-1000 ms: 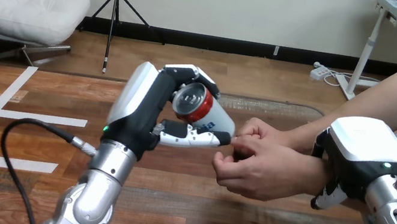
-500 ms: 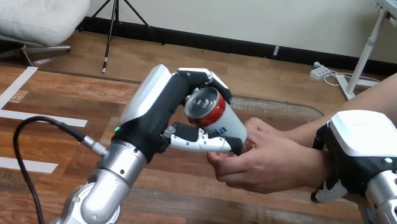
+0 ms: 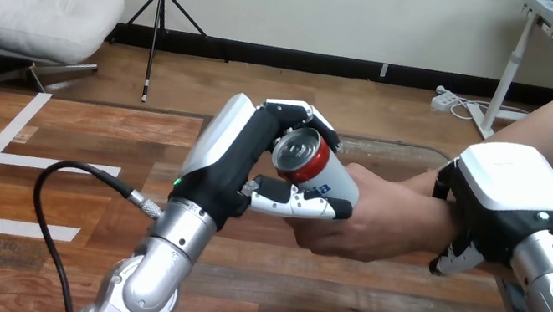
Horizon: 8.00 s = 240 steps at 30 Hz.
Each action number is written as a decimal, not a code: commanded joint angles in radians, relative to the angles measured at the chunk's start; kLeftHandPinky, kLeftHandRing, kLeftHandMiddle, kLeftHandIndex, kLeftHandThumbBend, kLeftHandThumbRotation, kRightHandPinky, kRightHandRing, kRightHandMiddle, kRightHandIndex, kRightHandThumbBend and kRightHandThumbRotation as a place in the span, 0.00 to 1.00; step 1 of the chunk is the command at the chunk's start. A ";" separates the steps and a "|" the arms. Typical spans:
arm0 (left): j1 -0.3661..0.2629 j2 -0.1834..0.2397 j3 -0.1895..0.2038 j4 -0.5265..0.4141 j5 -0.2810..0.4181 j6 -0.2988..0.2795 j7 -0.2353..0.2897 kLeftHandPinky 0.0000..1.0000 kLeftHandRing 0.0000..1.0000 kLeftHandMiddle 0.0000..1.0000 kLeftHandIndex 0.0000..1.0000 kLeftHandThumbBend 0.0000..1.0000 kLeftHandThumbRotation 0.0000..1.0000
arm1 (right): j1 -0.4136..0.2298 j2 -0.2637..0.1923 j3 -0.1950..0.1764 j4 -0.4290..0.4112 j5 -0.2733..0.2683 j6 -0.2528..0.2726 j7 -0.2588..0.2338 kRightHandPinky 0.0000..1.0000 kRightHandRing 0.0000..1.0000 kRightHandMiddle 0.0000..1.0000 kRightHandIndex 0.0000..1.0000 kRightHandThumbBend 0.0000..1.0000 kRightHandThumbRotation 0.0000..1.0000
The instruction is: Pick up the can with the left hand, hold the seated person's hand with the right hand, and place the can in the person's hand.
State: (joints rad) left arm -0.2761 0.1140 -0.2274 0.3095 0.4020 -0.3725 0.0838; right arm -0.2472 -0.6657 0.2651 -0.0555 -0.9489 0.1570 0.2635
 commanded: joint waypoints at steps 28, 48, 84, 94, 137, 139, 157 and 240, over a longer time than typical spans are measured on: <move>-0.067 0.003 -0.008 -0.005 0.011 -0.046 0.010 0.32 0.38 0.46 0.48 0.67 0.00 | -0.062 0.016 -0.020 -0.092 -0.026 -0.010 0.004 0.14 0.21 0.31 0.50 0.84 0.00; -0.066 0.005 -0.003 -0.001 0.023 -0.049 0.017 0.33 0.39 0.46 0.48 0.67 0.00 | -0.058 0.002 -0.036 -0.125 -0.025 -0.026 0.021 0.12 0.18 0.27 0.50 0.84 0.00; -0.061 0.008 0.003 -0.006 0.030 -0.050 0.027 0.33 0.39 0.46 0.49 0.66 0.00 | -0.015 -0.009 -0.101 -0.158 0.016 -0.075 0.026 0.13 0.19 0.29 0.49 0.87 0.00; -0.058 0.008 0.000 -0.010 0.039 -0.047 0.037 0.33 0.39 0.46 0.49 0.66 0.00 | -0.010 -0.013 -0.108 -0.172 0.008 -0.067 0.048 0.14 0.21 0.31 0.49 0.87 0.00; -0.039 0.025 0.000 -0.010 0.077 -0.055 0.077 0.33 0.39 0.46 0.49 0.67 0.00 | -0.002 -0.019 -0.116 -0.187 0.011 -0.083 0.055 0.14 0.21 0.32 0.49 0.88 0.00; -0.037 0.025 0.002 -0.014 0.076 -0.052 0.077 0.33 0.39 0.46 0.49 0.67 0.00 | -0.004 -0.020 -0.114 -0.191 0.006 -0.079 0.064 0.15 0.22 0.32 0.49 0.88 0.00; -0.021 0.040 0.006 -0.031 0.091 -0.042 0.078 0.33 0.39 0.46 0.49 0.67 0.00 | -0.002 -0.008 -0.117 -0.200 0.020 -0.073 0.073 0.14 0.20 0.30 0.49 0.88 0.00; -0.013 0.040 -0.002 -0.023 0.093 -0.041 0.078 0.34 0.40 0.47 0.50 0.67 0.00 | -0.016 0.010 -0.103 -0.210 0.011 -0.069 0.091 0.11 0.18 0.28 0.48 0.86 0.00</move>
State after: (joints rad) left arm -0.2620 0.1492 -0.2268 0.3103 0.4891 -0.4065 0.1517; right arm -0.1976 -0.6742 0.1785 -0.1918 -0.9460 0.0956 0.3716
